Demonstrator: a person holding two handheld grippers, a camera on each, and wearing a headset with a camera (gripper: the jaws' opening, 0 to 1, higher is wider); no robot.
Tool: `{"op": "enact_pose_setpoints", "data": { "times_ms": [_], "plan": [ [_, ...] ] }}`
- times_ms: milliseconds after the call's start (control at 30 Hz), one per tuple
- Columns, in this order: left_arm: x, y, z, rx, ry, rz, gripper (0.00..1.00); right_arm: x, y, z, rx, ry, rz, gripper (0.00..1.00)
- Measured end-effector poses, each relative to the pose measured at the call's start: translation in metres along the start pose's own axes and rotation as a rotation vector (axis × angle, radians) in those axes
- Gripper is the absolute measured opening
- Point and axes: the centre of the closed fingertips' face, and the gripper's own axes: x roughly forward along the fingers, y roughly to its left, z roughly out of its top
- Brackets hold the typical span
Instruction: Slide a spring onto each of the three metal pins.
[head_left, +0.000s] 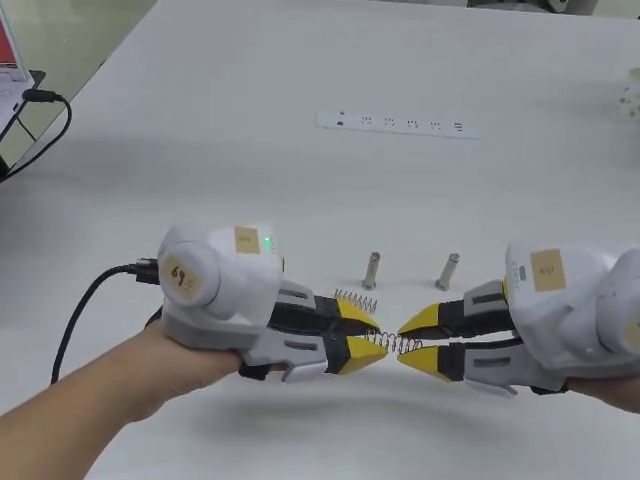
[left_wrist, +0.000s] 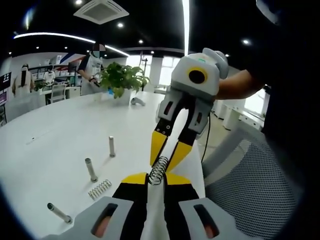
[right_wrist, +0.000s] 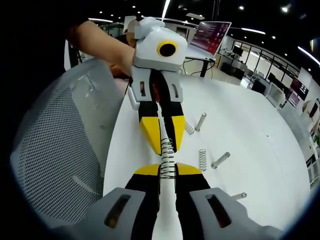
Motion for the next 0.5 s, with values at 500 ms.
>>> {"op": "enact_pose_setpoints", "data": {
  "times_ms": [500],
  "plan": [
    [-0.0026, -0.0015, 0.0013, -0.020, -0.005, -0.001, 0.03, 0.0005, 0.0005, 0.0012, 0.022, -0.004, 0.012, 0.09]
  ]
}}
